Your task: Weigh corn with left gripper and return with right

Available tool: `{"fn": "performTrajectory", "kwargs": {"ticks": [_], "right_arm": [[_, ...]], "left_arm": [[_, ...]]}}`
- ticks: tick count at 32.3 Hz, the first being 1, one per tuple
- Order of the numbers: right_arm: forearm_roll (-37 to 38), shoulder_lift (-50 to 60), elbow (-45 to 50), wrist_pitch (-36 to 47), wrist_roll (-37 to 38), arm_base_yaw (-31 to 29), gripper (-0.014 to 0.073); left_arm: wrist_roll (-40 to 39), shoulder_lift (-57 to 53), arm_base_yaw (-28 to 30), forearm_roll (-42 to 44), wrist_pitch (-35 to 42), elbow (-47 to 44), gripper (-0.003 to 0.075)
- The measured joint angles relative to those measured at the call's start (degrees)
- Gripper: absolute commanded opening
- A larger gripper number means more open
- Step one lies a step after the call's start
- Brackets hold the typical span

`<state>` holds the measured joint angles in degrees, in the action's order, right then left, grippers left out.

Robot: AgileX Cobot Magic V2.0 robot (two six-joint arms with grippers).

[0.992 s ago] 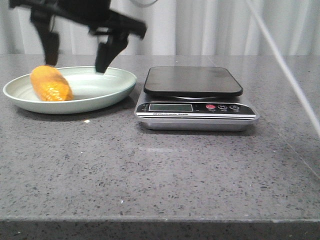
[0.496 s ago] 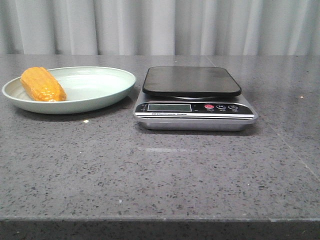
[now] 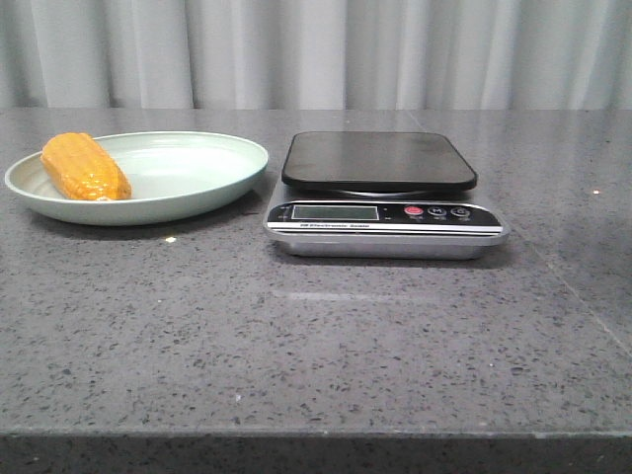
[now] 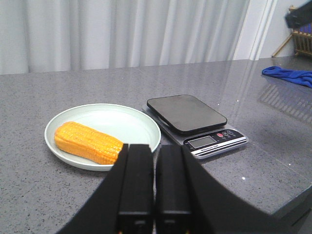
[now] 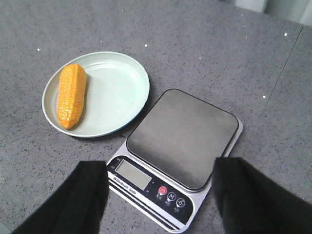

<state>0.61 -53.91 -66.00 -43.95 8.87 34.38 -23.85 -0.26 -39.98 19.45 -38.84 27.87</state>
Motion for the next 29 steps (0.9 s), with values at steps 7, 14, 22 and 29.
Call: {"fn": "performTrajectory", "kwargs": {"ticks": [7,14,22,29], "right_arm": [[0.3,16.8,20.6,15.1,-0.3,0.0,0.0536],[0.4,29.6,35.8,29.8,-0.7,0.0,0.0237],[0.4,35.3,43.4,39.4,-0.8,0.0,0.0149],[0.5,35.3,45.2,38.9,-0.8,0.0,0.0149]], "left_arm": [[0.0,0.0,0.0,0.0,0.0,0.0,0.0127],[0.0,0.0,0.0,0.0,0.0,0.0,0.0127],[0.0,0.0,0.0,0.0,0.0,0.0,0.0127],[0.0,0.0,0.0,0.0,0.0,0.0,0.0127]]}}
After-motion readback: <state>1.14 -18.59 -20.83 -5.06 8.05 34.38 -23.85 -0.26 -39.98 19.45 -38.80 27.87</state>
